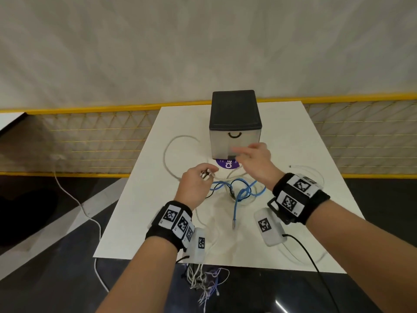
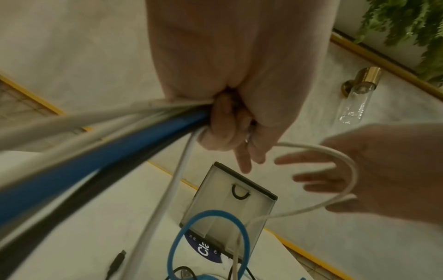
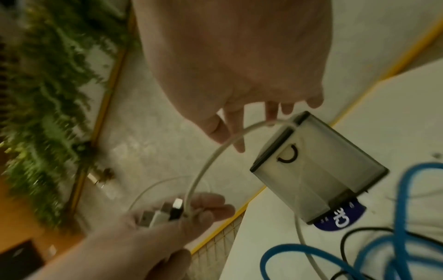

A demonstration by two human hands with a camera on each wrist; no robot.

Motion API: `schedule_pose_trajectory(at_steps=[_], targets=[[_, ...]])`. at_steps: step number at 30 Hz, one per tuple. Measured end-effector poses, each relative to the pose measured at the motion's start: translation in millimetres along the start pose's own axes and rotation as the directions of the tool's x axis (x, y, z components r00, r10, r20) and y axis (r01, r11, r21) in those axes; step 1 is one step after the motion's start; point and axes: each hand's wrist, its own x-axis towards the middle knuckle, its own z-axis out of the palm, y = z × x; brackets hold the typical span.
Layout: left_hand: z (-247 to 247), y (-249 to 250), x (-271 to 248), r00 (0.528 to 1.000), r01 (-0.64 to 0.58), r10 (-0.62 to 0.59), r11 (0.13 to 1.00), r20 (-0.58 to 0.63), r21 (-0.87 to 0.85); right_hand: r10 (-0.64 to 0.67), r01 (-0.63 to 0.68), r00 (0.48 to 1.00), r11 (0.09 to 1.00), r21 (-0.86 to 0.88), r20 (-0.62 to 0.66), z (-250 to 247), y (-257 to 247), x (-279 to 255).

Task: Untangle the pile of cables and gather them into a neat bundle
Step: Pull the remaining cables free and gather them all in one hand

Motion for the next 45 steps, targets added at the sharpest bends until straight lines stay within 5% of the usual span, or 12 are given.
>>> schedule_pose_trajectory(at_steps=[4, 10, 18, 28, 33, 37, 39, 41, 45], targets=[[3.7, 6.7, -5.2, 0.985, -0.093, 0.088, 0.995, 0.148, 0.028, -0.149, 0.232, 0.946, 0.931, -0.283, 0.287, 14.7, -20.7, 5.3], [1.3, 5.1, -10.0, 0.956, -0.133, 0.092, 0.982, 0.278, 0.131, -0.178, 0.262, 0.887, 0.954, -0.144, 0.427, 17.1, -35.3, 16.1], [-1.1, 3.4, -6.8, 0.956, -0.128, 0.091, 0.985, 0.278, 0.117, -0.191, 0.11, 0.927, 0.961, 0.254, 0.322, 2.2, -60.3, 17.9], [14.5, -18.6, -0.6, 0.962, -0.053, -0.017, 0.967, 0.274, 0.248, -0.271, 0.14, 0.953, 0.79, 0.597, 0.135, -15.5, -67.6, 22.2], [19.2, -38.3, -1.6, 0.966, 0.044, -0.124, 0.943, 0.227, 0.329, -0.355, 0.226, 0.931, 0.736, 0.638, 0.08, -32.2, -64.8, 26.9], [10.2, -43.4, -1.0, 0.959, 0.075, -0.118, 0.982, 0.257, 0.174, -0.358, 0.289, 0.932, 0.832, 0.474, 0.06, -33.2, -55.7, 22.2], [0.4, -36.9, -2.2, 0.983, 0.12, -0.113, 0.992, 0.146, -0.038, -0.347, 0.292, 0.936, 0.859, 0.421, 0.058, -30.4, -45.6, 19.9], [-10.7, -24.3, -4.2, 0.988, 0.102, -0.12, 0.979, -0.094, -0.174, -0.335, 0.282, 0.94, 0.872, 0.399, 0.067, -25.5, -34.2, 18.1], [-24.1, 1.6, -0.7, 0.907, 0.008, -0.139, 0.949, -0.397, -0.315, -0.364, 0.303, 0.922, 0.891, 0.339, 0.131, -13.4, -22.6, 6.2]])
